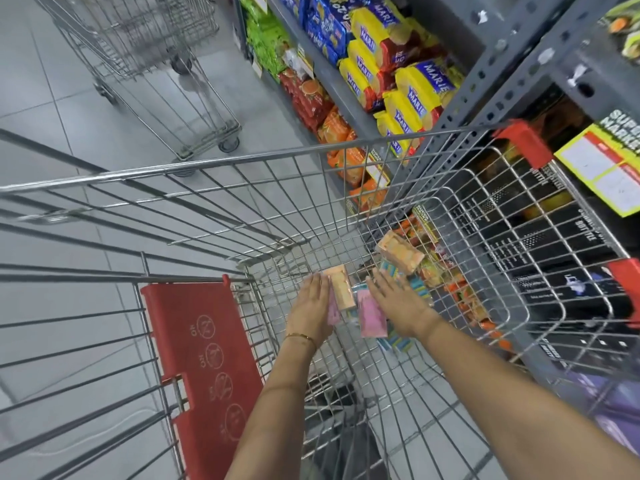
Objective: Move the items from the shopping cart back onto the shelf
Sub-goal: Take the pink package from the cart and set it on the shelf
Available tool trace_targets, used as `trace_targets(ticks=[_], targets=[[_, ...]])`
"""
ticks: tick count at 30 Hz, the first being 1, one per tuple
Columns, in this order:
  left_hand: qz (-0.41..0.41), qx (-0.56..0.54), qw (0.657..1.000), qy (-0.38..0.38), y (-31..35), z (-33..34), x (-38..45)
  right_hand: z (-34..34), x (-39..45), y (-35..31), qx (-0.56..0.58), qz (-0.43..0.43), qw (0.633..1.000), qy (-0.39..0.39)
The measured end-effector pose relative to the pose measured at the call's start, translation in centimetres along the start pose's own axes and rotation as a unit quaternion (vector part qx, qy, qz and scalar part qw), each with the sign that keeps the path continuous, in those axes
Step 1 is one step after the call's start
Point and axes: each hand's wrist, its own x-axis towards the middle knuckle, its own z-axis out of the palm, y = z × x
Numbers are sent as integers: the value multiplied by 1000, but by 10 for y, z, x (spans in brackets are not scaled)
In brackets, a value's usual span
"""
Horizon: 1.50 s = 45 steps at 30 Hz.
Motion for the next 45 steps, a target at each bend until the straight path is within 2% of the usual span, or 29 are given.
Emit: trace_targets(ticks=[7, 11, 14, 19, 23, 28, 34, 38, 45], targets=[[2, -5, 1000, 23, 1, 3, 3, -1, 16, -37, -3, 84, 996, -15], [9, -6, 1000, 30, -3, -3, 0, -9, 15, -46, -16, 85, 995, 49], [19, -3, 999, 32, -2, -14, -2, -22, 3, -42, 20, 79, 993, 90], [66, 18, 998, 7, 21, -71, -3, -66, -42, -17, 82, 93, 984, 125], [120, 25, 992, -21, 65, -133, 0, -101, -104, 22, 104, 129, 972, 167], [236, 55, 969, -43, 156, -230, -1, -132, -209, 82, 166, 207, 938, 224], [372, 156, 914, -39, 305, -320, -11, -123, -353, 145, 292, 294, 867, 276], [483, 199, 852, -32, 421, -331, -35, -83, -438, 182, 320, 358, 827, 293], [526, 169, 830, -73, 582, -300, -67, 4, -543, 241, 397, 458, 749, 269]])
